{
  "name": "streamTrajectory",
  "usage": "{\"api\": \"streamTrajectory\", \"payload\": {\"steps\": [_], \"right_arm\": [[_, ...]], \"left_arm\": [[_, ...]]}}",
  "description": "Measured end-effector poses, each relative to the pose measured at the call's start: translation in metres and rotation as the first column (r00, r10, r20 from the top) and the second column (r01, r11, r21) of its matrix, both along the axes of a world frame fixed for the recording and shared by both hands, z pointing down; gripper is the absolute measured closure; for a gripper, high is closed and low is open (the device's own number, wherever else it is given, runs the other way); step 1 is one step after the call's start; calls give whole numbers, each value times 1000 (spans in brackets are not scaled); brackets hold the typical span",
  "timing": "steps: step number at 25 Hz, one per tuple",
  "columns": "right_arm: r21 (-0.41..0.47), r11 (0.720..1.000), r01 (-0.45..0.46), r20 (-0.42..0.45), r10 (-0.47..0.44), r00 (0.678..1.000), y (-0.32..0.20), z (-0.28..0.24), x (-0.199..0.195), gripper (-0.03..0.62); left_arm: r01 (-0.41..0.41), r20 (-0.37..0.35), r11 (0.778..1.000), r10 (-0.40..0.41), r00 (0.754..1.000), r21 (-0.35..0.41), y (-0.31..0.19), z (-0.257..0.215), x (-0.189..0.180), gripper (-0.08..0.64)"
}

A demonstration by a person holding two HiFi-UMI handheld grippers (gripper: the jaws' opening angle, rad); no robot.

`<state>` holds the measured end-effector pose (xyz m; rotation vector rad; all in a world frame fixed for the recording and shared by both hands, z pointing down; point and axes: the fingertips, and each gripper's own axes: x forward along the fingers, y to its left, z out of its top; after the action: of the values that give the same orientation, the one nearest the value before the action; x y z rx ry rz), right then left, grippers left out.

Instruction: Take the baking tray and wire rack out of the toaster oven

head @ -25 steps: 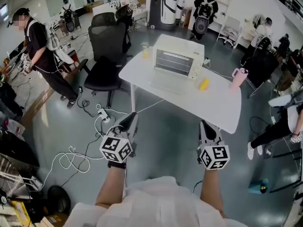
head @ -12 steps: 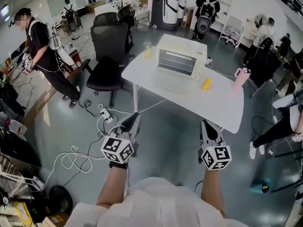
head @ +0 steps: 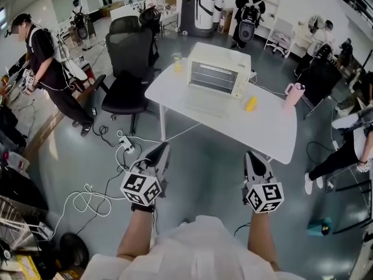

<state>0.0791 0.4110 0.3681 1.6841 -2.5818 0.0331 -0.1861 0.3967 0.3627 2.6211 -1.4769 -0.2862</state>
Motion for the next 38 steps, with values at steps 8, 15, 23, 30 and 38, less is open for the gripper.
{"api": "streamTrajectory", "payload": {"steps": [8,15,23,30,38], "right_arm": [[-17,1000,4,18,-3,1000,-27,8,4,588],[-44,999,30,30,-28,999,-95,22,9,588],[-39,997,59,4,-59,998,-196,16,24,588],[-36,995,90,-9,-90,996,-270,7,53,588],[-42,991,130,-8,-131,991,-324,10,78,588]], "left_arm": [[-8,-16,1000,8,1000,-7,-23,5,8,537],[-13,-5,1000,13,1000,5,-79,10,16,537],[-2,-25,1000,2,1000,22,-182,-9,40,538],[-13,3,999,13,1000,30,-256,-9,86,538],[-12,-13,1000,13,1000,23,-307,-7,119,538]]}}
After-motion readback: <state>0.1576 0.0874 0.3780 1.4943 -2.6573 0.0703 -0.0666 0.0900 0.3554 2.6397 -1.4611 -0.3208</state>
